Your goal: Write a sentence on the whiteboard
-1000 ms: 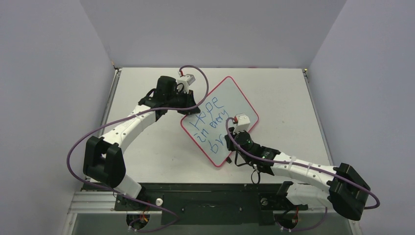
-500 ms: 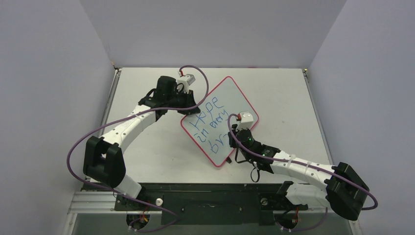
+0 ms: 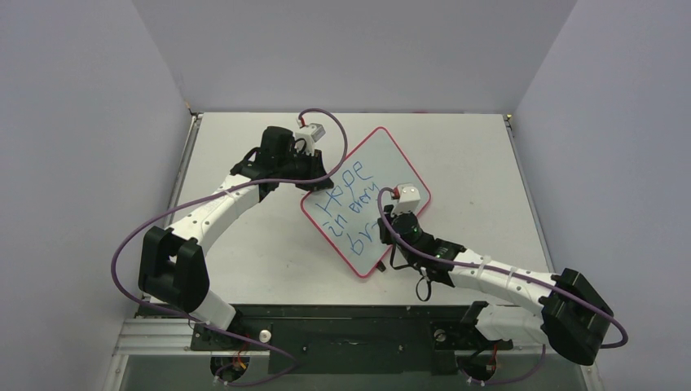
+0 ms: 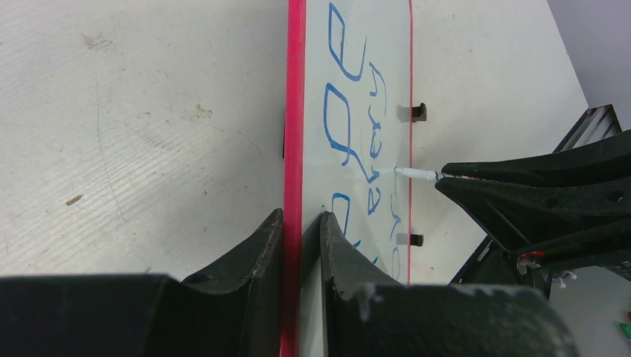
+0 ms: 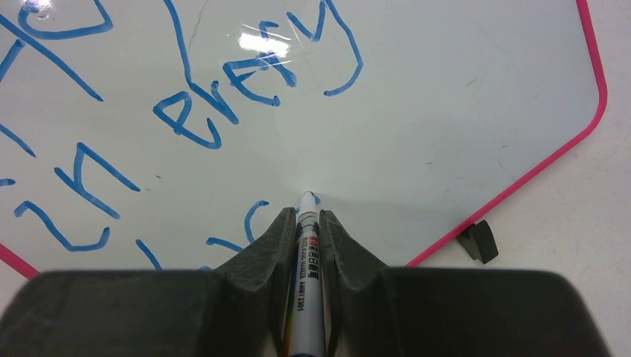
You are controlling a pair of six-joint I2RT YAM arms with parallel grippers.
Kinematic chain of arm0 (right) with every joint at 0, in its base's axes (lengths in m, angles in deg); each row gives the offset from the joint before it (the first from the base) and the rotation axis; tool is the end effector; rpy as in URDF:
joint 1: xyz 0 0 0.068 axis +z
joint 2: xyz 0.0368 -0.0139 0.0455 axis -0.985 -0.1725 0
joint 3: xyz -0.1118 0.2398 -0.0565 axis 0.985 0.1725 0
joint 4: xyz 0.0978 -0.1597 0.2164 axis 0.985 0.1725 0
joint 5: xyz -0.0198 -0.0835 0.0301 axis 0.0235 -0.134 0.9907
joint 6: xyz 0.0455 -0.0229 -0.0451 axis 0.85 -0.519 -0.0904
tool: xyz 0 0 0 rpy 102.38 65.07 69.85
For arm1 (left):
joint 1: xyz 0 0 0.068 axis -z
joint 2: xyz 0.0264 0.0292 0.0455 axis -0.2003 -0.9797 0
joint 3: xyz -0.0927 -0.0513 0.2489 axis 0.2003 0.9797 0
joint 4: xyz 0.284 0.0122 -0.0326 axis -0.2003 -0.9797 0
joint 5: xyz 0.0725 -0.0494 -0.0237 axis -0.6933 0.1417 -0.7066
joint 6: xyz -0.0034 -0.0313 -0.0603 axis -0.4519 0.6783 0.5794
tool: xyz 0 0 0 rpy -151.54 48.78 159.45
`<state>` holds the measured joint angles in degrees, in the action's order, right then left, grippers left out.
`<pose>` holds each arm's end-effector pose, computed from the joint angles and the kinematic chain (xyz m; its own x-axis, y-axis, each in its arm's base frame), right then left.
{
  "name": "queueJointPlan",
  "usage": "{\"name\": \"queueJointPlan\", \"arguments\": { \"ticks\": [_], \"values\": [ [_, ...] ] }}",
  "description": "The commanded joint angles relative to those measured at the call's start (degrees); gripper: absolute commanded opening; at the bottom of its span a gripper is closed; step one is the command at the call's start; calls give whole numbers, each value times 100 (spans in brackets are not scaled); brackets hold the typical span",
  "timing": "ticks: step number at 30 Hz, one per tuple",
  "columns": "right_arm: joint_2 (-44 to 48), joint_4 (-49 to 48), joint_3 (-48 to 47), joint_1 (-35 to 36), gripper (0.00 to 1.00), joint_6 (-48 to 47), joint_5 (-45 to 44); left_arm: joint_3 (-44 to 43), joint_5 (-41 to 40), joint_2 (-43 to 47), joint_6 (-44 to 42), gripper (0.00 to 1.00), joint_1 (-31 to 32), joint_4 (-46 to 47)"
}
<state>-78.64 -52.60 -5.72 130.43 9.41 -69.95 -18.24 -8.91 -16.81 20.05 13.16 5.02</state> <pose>0.1956 0.2047 0.1911 -0.5047 0.0744 -0.8601 -0.3090 0.9147 0.2605 0.3420 -0.1838 0.2726 -0.7051 0.1052 -0.7013 0.5452 0.7128 -0.4412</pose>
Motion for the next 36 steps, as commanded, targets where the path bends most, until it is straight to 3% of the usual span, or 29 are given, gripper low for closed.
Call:
{"name": "queueJointPlan", "arguments": {
  "ticks": [1,36],
  "values": [
    [-112,-251,-209,140,0,35,316,-64,-682,10,-526,0,54,-491],
    [488,210,630,345,0,520,-449,-62,-676,9,-517,0,76,-495]
  ]
}}
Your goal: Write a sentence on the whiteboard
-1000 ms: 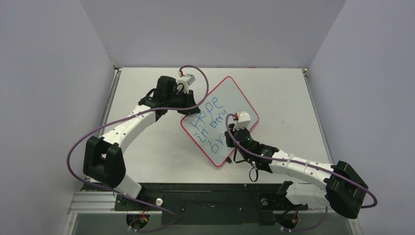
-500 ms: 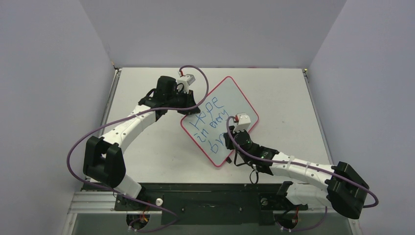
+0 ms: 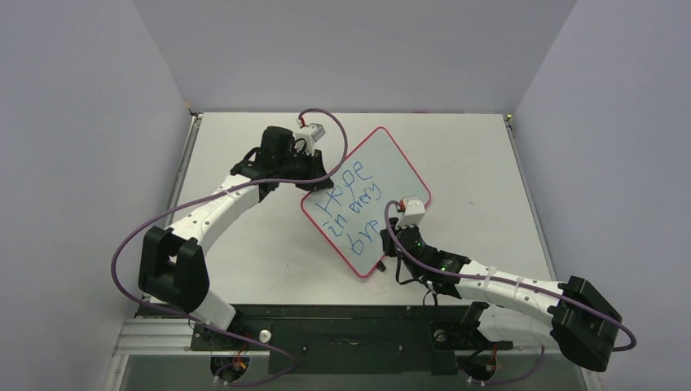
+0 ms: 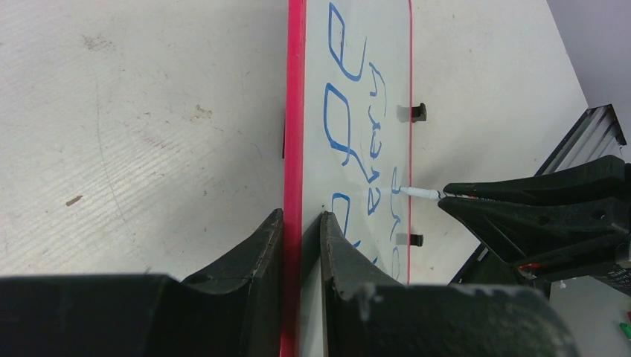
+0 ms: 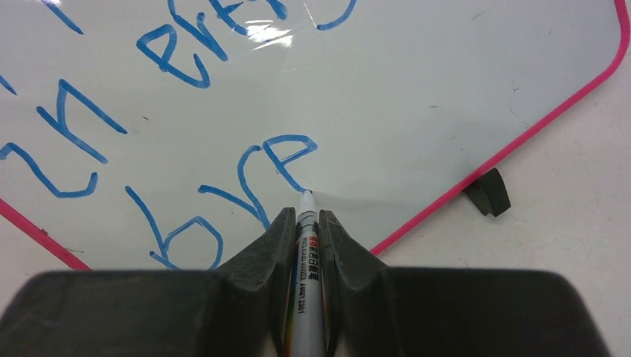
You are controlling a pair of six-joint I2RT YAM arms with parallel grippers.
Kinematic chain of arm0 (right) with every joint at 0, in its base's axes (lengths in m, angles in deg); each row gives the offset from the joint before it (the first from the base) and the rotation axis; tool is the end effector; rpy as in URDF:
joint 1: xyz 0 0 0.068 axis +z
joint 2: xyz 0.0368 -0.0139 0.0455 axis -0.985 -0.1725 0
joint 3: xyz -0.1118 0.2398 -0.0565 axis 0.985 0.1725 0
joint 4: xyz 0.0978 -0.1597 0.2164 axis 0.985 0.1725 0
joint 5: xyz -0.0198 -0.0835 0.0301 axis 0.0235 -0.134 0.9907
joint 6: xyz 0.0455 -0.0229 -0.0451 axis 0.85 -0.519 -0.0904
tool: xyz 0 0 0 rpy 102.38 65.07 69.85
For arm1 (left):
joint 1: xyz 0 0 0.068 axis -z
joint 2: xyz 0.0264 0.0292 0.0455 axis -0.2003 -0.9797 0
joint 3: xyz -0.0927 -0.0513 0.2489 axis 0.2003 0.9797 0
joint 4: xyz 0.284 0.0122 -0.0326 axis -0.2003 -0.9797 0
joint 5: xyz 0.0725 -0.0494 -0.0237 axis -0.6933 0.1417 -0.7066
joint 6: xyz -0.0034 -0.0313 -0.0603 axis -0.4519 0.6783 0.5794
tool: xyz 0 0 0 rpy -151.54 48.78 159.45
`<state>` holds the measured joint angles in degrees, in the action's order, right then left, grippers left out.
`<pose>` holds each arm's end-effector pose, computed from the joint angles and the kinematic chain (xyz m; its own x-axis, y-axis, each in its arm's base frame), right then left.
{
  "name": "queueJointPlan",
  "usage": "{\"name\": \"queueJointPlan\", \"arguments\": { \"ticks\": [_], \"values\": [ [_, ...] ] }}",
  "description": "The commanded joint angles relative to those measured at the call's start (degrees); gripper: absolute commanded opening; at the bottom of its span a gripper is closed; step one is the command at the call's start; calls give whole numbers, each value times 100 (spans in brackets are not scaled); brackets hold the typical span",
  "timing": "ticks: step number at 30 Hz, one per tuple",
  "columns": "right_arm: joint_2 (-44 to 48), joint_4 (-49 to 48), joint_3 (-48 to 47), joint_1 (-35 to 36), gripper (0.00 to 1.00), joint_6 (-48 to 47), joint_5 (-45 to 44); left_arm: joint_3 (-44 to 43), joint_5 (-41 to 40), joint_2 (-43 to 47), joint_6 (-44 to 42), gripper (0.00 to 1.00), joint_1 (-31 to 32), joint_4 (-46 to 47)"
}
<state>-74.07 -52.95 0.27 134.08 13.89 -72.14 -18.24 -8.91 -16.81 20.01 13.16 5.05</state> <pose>0.1701 0.1968 0.1739 -0.5285 0.1079 -0.8420 -0.2969 0.9057 0.3024 0.3421 -0.1839 0.2727 -0.7044 0.1055 -0.7019 0.5459 0.7126 -0.4406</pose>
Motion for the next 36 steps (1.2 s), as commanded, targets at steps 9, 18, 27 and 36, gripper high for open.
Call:
{"name": "queueJointPlan", "arguments": {
  "ticks": [9,18,27,36],
  "values": [
    [3,417,-465,-113,0,-245,-475,-66,-676,50,-516,0,78,-490],
    [163,97,-503,-836,0,-144,17,-65,-638,55,-504,0,87,-479],
    [100,-339,-437,-1448,0,-92,866,-64,-623,47,-495,0,104,-473],
    [-217,-621,-510,-1469,0,-66,1189,-67,-619,49,-493,0,104,-479]
  ]
}}
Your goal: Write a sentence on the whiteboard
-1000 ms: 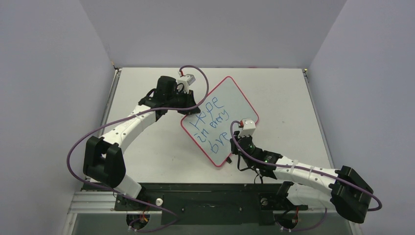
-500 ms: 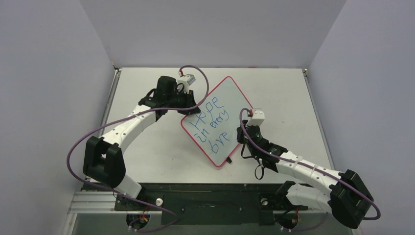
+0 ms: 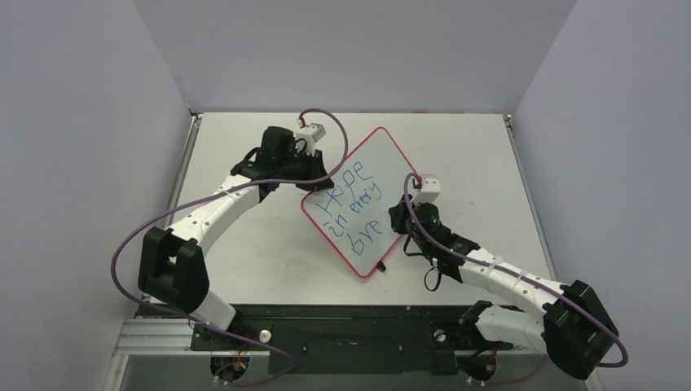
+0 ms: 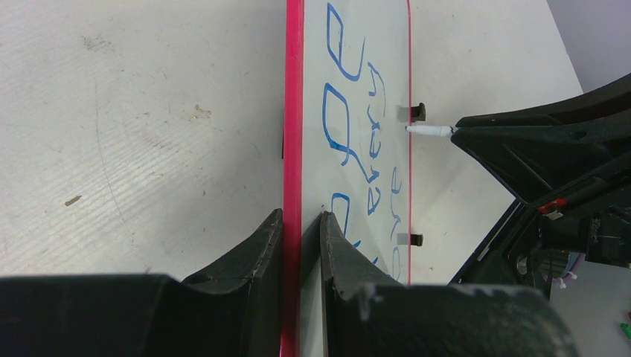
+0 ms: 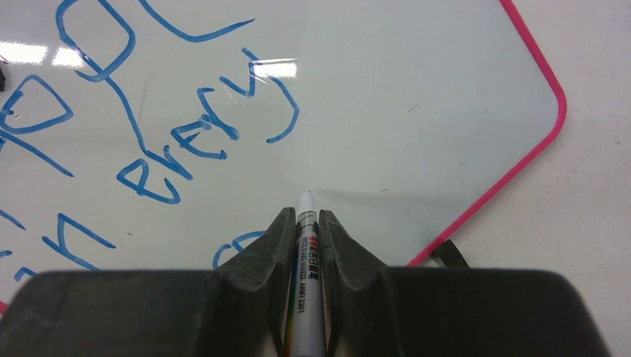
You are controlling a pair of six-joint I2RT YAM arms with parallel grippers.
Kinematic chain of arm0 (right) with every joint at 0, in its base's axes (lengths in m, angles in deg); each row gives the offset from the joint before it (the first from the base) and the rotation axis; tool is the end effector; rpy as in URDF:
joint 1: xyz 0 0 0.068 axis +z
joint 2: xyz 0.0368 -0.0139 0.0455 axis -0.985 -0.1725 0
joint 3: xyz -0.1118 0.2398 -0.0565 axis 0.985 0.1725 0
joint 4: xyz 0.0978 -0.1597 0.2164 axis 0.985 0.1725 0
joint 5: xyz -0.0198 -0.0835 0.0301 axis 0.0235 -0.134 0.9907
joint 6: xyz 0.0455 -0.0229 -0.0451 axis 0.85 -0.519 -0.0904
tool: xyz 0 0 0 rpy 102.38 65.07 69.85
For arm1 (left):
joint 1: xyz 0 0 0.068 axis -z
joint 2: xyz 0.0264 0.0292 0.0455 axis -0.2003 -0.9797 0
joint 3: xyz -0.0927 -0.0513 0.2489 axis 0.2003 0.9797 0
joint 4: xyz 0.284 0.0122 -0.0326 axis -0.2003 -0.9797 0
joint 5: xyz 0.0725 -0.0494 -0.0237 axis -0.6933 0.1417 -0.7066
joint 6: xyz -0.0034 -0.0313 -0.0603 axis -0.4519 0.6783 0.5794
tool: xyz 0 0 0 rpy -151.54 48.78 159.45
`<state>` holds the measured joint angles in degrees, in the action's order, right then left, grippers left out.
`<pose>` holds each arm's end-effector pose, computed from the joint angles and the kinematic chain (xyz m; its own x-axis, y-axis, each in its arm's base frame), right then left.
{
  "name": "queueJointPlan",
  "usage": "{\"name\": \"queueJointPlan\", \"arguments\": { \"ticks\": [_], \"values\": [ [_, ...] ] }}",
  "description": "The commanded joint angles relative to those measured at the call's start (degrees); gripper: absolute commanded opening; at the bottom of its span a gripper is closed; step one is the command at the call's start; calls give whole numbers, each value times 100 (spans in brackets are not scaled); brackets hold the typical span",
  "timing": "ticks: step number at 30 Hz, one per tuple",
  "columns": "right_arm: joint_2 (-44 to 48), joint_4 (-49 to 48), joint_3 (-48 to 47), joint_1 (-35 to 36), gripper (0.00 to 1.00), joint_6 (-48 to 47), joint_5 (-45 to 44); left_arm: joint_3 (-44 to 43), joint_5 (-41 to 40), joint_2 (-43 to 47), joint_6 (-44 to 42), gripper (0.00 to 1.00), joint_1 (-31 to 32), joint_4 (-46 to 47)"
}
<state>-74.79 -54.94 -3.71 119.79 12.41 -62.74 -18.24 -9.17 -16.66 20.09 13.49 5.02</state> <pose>0.2207 0.1658 0.1991 -0.4968 0.2353 -0.8354 -0.2209 0.8966 0.3839 0.3408 -0.1855 0.2735 -0.7027 0.1073 -0.7033 0.5478 0.7123 -0.4387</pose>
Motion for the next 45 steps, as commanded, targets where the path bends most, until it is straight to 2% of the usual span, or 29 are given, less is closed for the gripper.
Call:
{"name": "queueJointPlan", "arguments": {
  "ticks": [1,26,37,45],
  "values": [
    [-164,-436,-116,-42,0,85,271,-65,-590,36,-504,0,71,-471],
    [-64,-475,283,84,0,59,710,-48,-606,87,-504,0,86,-469],
    [335,-227,604,200,0,111,508,-41,-614,85,-503,0,89,-467],
    [339,130,435,194,0,134,-34,-37,-633,101,-513,0,89,-465]
  ]
}}
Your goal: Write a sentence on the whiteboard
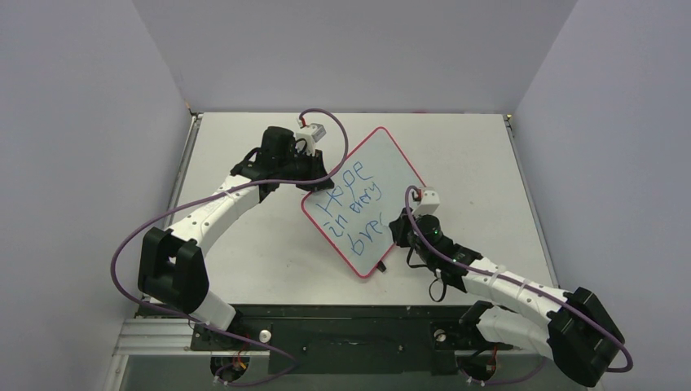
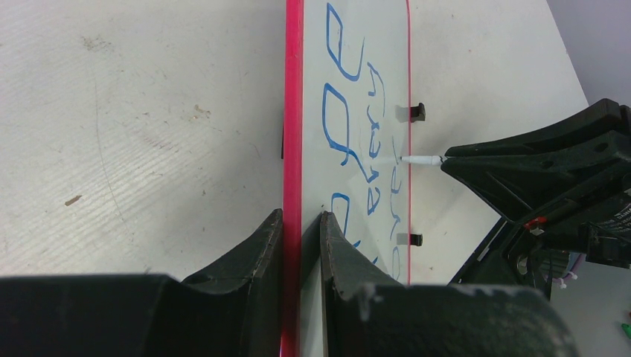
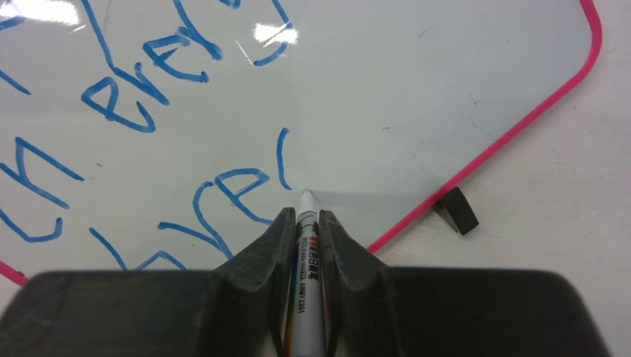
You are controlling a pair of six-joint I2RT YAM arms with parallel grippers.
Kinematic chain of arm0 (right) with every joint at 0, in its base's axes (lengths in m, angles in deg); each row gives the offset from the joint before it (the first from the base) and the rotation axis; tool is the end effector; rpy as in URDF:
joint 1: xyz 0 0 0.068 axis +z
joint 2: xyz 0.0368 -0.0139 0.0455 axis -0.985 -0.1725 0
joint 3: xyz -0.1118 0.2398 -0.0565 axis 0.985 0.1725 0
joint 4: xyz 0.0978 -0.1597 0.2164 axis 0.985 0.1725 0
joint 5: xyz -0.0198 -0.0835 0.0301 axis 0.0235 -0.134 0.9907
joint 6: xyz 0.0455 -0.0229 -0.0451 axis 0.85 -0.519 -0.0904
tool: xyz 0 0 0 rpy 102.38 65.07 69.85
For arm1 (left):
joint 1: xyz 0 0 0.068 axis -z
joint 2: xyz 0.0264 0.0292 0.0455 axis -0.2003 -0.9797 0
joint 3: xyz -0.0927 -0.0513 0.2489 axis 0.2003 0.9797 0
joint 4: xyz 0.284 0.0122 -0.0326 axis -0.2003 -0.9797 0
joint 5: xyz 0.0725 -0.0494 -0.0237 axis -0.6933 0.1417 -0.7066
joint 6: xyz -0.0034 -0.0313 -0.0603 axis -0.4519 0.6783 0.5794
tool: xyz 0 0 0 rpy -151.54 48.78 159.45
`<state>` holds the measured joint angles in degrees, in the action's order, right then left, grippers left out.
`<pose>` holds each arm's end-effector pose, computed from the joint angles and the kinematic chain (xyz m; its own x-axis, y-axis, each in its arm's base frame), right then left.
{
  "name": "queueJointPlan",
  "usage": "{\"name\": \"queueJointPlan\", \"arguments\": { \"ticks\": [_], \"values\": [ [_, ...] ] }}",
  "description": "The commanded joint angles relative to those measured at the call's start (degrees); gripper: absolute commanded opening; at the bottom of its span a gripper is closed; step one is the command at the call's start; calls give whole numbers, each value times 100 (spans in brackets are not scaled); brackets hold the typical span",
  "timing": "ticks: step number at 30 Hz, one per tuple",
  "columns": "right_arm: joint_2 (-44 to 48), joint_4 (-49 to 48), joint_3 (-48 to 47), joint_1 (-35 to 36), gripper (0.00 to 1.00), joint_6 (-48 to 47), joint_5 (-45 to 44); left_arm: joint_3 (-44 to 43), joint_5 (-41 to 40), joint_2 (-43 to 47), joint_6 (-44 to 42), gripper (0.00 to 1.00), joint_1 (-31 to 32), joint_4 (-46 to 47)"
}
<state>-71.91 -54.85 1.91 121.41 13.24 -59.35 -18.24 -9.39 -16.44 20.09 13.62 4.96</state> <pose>0.2000 0.1622 0.1743 -0.5622 0.1944 -0.8038 -0.2647 0.8786 0.3975 0.3398 -0.1858 0.2748 -0.7003 0.1075 -0.7057 0.5489 0.7132 -0.4361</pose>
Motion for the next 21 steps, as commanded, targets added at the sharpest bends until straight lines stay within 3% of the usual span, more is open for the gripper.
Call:
{"name": "queueJointPlan", "arguments": {
  "ticks": [1,21],
  "values": [
    [6,146,-157,32,0,44,-422,-37,-612,79,-513,0,76,-456],
    [-809,-39,-1118,35,0,-120,-373,-30,-607,124,-513,0,85,-470]
  ]
}}
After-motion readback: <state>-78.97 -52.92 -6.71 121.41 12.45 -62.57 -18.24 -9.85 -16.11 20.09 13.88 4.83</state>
